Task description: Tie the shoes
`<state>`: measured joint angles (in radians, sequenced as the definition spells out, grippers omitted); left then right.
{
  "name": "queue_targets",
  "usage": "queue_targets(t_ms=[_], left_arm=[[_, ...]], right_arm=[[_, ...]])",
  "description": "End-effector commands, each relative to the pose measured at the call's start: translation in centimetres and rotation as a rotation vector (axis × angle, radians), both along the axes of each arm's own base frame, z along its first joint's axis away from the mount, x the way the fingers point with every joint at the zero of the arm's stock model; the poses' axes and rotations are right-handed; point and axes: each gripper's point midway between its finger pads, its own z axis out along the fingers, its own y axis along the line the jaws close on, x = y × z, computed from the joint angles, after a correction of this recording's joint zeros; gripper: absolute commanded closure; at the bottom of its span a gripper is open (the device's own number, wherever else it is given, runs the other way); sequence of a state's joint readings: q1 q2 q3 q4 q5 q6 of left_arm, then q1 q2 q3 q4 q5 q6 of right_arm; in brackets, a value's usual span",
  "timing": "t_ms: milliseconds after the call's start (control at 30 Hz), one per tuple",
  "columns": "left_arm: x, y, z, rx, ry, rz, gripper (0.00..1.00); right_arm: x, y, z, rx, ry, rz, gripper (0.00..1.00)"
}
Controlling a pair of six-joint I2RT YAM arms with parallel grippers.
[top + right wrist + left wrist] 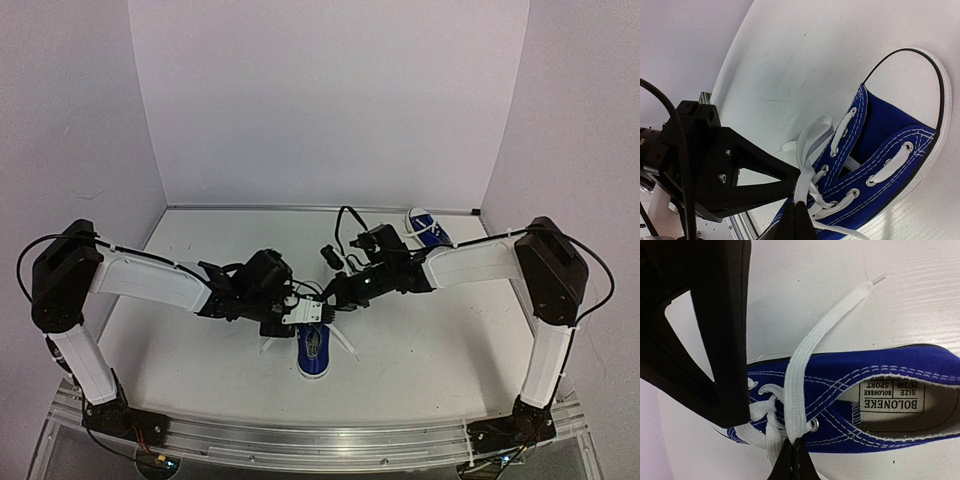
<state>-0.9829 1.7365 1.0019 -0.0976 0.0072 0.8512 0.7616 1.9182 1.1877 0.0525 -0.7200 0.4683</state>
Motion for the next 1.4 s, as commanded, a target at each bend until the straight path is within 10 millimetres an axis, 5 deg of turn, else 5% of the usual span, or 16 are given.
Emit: queue_targets(t_ms=[0,167,767,1367], left_arm=[[0.0,-1.6,3.9,-0.119,-0.014,-0.01,1.0],[0.0,-1.9,4.8,-0.155,-0.021,-0.009,1.0],[2.9,-2.3,2.5,-0.166,-0.07,0.132,1.0],[1.4,-1.8,1.5,-0.279,-0.066,0.107,1.0]], right_arm=[[0.4,0.5,1.5,0.049,-0.031,0.009,1.0],[0.4,0.5,1.5,0.05,-0.032,0.009,1.0],[0.2,0.5,1.6,0.061,-0.021,0.009,1.0],[0.0,0.7,1.4,0.096,0.012,0.008,1.0]])
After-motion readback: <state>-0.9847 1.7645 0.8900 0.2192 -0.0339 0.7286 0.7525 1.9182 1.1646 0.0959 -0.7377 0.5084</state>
